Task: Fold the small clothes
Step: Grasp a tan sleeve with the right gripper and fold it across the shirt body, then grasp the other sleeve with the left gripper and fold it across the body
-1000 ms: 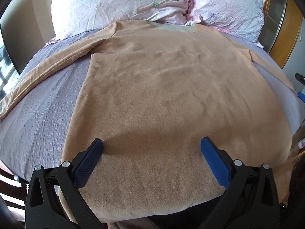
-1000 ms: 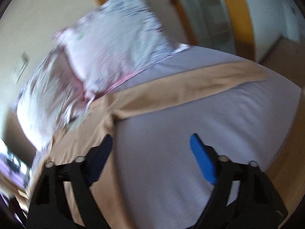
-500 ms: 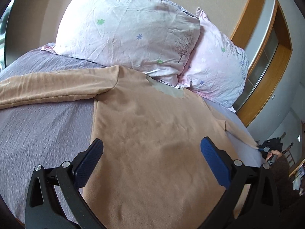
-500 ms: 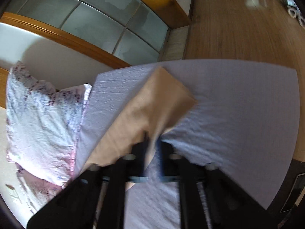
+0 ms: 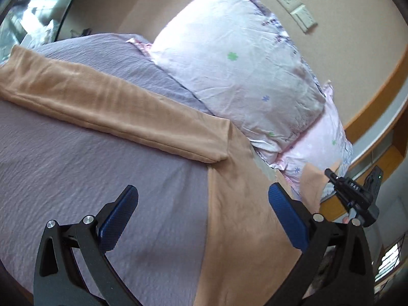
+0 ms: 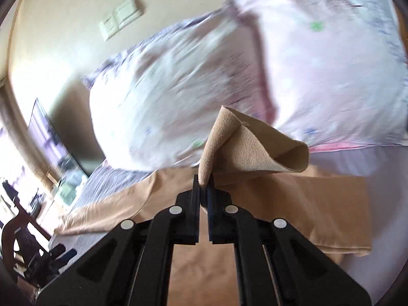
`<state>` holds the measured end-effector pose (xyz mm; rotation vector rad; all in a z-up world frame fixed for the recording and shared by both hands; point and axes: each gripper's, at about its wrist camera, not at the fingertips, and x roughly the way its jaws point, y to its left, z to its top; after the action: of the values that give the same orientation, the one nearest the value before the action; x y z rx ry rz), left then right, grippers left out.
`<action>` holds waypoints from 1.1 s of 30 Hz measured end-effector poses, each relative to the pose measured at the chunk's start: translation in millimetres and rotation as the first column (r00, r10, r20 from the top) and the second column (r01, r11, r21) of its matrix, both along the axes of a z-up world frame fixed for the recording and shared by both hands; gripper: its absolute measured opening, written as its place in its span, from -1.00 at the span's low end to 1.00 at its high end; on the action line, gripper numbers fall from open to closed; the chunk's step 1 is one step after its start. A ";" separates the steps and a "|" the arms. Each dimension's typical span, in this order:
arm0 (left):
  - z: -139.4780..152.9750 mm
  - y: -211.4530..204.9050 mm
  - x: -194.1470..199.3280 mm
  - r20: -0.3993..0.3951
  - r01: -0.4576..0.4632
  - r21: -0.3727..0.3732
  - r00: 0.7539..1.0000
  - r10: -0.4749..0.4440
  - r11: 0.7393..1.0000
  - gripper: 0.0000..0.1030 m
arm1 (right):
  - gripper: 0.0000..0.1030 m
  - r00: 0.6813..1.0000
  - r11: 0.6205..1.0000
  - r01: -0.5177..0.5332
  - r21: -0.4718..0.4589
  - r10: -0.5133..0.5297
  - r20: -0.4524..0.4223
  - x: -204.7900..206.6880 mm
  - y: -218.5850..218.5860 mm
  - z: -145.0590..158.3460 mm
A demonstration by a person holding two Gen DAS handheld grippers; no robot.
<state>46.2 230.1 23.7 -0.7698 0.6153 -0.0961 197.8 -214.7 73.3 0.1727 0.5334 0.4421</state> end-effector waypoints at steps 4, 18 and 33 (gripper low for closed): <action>-9.7 42.0 -5.6 -0.036 -0.104 -0.075 0.994 0.101 0.992 0.97 | -0.62 0.948 0.965 -0.247 -0.089 0.221 -0.227 10.8 98.2 -54.2; -30.6 136.5 -3.5 -0.200 -0.384 -0.239 0.918 0.342 0.892 0.85 | 0.52 0.985 0.995 -0.093 0.037 0.098 -0.141 -18.3 -0.7 -24.5; -47.0 183.2 19.1 -0.371 -0.541 -0.257 0.820 0.435 0.800 -0.86 | 0.68 0.982 0.982 -0.161 0.103 0.169 -0.084 -44.1 -26.3 -24.2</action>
<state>65.4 413.3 -23.2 -1.2941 0.6677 0.4152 153.7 -241.0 49.2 0.2429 0.6207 0.6245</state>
